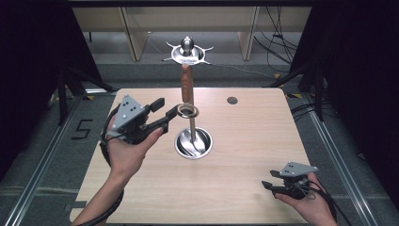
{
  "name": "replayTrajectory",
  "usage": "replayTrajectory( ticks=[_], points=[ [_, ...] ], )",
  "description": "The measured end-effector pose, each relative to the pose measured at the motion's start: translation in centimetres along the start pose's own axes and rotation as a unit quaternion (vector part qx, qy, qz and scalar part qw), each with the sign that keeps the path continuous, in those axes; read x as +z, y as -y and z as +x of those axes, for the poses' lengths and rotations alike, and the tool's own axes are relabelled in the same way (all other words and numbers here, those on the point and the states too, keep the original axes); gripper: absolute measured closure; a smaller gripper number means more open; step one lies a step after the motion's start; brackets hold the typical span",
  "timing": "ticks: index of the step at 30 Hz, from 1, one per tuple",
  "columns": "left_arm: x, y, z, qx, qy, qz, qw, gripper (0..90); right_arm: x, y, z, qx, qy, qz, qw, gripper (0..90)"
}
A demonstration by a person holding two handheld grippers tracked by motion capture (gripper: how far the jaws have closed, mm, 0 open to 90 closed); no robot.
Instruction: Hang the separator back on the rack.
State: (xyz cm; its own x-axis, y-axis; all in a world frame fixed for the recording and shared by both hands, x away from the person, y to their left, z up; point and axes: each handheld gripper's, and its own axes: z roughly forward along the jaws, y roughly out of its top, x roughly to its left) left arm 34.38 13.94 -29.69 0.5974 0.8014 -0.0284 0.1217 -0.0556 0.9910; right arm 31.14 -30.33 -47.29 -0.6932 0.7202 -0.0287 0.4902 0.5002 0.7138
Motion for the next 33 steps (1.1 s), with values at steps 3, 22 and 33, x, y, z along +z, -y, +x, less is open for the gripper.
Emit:
replayTrajectory(
  ticks=[3, 22, 33],
  points=[
    [-1.2, 1.2, 0.5, 0.004, -0.011, 0.012, 0.9999, 48.7, 0.1, 0.0, 0.0, 0.002, -0.002, 0.001, 1.0, 46.8],
    [-5.0, 10.1, 3.0, -0.016, -0.08, 0.073, 0.994, 41.8, 0.1, 0.1, 0.0, 0.009, -0.005, 0.009, 0.9999, 46.8],
    [-6.4, 14.6, 4.5, -0.031, -0.108, 0.127, 0.9855, 38.8, 0.2, 0.1, 0.0, 0.009, -0.003, 0.009, 0.9999, 46.8]
  ],
)
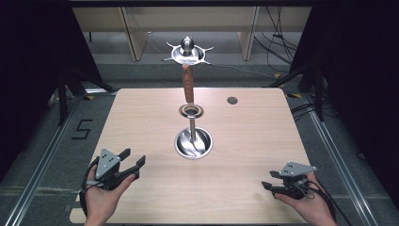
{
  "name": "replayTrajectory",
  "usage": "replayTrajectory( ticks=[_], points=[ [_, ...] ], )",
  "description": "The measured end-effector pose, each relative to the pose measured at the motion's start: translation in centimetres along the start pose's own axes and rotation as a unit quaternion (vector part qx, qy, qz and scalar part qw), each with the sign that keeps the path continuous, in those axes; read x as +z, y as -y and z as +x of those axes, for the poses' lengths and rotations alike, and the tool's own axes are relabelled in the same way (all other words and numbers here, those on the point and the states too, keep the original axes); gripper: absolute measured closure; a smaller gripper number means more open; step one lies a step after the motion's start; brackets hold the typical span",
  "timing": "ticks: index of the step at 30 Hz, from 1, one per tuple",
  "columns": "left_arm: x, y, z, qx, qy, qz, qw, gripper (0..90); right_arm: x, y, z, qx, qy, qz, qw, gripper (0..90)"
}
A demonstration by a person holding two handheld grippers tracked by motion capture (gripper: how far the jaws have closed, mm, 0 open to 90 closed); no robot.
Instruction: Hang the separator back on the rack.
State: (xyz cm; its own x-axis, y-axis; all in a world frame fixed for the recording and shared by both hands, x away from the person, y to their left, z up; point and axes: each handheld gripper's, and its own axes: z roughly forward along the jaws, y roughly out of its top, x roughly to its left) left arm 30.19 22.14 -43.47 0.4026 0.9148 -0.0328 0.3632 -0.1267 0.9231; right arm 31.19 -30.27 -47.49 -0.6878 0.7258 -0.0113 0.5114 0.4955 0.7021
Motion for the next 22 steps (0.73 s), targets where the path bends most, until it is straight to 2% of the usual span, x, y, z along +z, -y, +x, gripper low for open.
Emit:
replayTrajectory(
  ticks=[5, 7, 8, 10, 11, 12, 13, 15, 16, 22],
  points=[
    [0.1, 2.1, 0.9, -0.012, -0.013, 0.025, 0.9995, 38.0, 0.0, 0.0, 0.0, -0.002, 0.001, 0.001, 1.0, 46.8],
    [0.3, 2.8, 1.1, -0.013, -0.016, 0.048, 0.9986, 38.1, 0.0, 0.0, 0.0, -0.003, 0.002, 0.0, 1.0, 46.8],
    [0.4, 3.0, 1.3, -0.021, -0.014, 0.052, 0.9983, 38.0, 0.0, 0.0, 0.0, -0.002, 0.001, 0.001, 1.0, 46.8],
    [0.4, 3.0, 1.5, -0.028, -0.019, 0.051, 0.9981, 38.0, 0.0, -0.1, -0.1, -0.014, 0.002, -0.003, 0.9999, 46.8],
    [0.5, 3.1, 1.6, -0.03, -0.023, 0.052, 0.9979, 38.0, 0.0, -0.1, 0.1, -0.005, 0.0, 0.002, 1.0, 46.8],
    [0.5, 3.1, 1.7, -0.031, -0.023, 0.053, 0.9979, 38.0, 0.1, -0.1, -0.1, -0.018, -0.001, -0.003, 0.9998, 46.7],
    [0.6, 3.2, 1.7, -0.031, -0.027, 0.053, 0.9977, 38.0, 0.0, -0.1, -0.1, -0.018, -0.003, -0.003, 0.9998, 46.7],
    [0.6, 3.1, 1.7, -0.021, -0.034, 0.06, 0.9973, 38.0, 0.1, -0.1, -0.1, -0.018, -0.004, -0.003, 0.9998, 46.7],
    [0.7, 3.2, 1.7, -0.023, -0.029, 0.057, 0.9977, 38.0, 0.1, -0.1, -0.1, -0.018, -0.004, -0.003, 0.9998, 46.7],
    [0.7, 3.1, 1.6, -0.016, -0.03, 0.058, 0.9978, 37.8, 0.1, -0.1, -0.1, -0.019, -0.002, -0.003, 0.9998, 46.7]
  ],
)
